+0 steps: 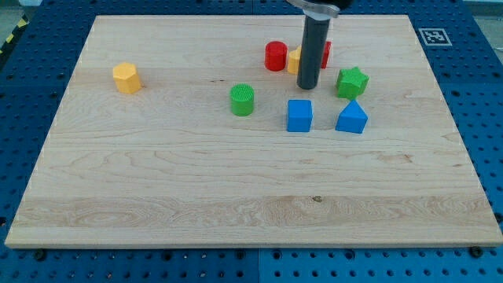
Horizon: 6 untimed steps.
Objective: Move the yellow heart towards the top center
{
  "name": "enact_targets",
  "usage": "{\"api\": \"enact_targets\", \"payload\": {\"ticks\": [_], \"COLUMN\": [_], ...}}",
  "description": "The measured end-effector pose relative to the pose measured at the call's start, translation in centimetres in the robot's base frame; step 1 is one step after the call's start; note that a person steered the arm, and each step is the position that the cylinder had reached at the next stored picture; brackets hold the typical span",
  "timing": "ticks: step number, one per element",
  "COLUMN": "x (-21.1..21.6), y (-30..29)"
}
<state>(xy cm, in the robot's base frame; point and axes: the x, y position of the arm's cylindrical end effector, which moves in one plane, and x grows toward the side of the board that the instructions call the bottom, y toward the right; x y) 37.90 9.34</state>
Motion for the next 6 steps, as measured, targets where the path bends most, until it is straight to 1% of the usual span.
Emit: {"api": "enact_targets", "payload": {"ticks": [1, 2, 4, 6], "x": [0.3, -1.0, -3.6, -7.7], "y": [4.3, 5.1, -0.8, -2.3]}}
